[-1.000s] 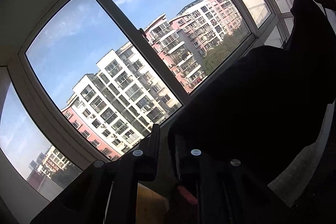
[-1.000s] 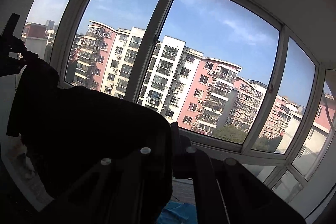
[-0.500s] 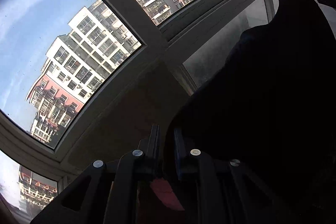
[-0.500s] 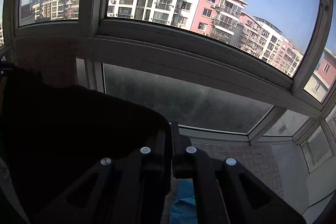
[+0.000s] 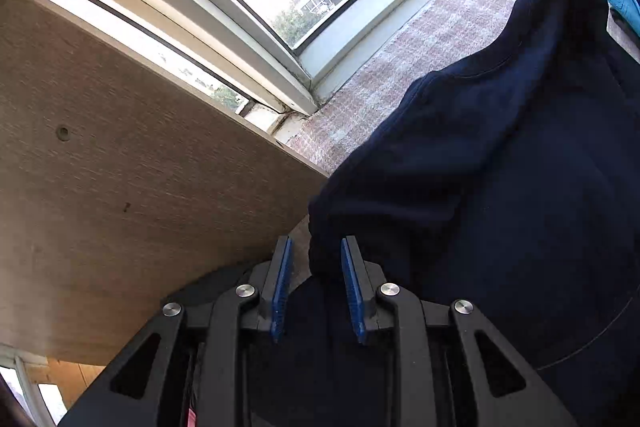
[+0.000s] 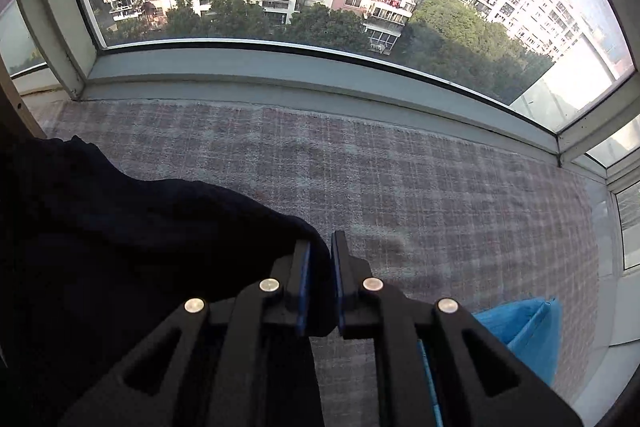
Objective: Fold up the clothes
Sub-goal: 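Lower the navy garment onto the cloth beside the light-blue shirt, open both tools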
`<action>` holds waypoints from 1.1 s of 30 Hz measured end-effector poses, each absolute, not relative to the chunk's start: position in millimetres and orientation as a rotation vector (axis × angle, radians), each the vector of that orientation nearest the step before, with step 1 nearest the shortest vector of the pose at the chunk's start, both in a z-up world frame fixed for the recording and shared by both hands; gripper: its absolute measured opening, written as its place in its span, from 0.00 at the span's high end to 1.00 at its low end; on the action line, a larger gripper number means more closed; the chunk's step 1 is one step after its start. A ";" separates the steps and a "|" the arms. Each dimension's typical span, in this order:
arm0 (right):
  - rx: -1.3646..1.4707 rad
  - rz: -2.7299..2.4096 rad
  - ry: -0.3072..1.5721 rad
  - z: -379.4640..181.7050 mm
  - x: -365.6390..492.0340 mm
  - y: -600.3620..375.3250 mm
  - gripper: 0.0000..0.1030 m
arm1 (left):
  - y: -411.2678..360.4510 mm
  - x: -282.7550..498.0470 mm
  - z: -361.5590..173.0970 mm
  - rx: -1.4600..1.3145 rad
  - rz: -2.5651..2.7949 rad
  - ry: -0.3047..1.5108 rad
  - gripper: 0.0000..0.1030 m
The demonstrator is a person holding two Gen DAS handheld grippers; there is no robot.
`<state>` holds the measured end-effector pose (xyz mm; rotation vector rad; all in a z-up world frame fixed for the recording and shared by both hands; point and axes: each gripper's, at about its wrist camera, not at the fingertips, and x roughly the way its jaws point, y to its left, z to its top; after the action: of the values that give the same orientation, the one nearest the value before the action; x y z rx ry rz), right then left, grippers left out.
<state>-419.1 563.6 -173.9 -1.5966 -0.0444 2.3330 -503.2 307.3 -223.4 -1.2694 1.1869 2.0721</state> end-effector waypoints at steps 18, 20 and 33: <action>-1.840 2.288 0.210 -225.5 -277.3 546.9 0.58 | 132.5 -441.8 -200.2 -1.428 2.137 0.860 0.60; -1.865 2.276 0.201 -234.9 -277.4 541.8 0.58 | 130.5 -448.3 -213.3 -1.452 2.139 0.828 0.60; -1.903 2.345 0.114 -210.8 -277.0 529.6 0.97 | 153.7 -480.3 -242.7 -1.481 2.150 0.763 0.98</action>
<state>-277.0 529.6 -210.8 -1.9029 0.1136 2.3448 -480.2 153.7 -242.7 -1.4815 0.7634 2.1502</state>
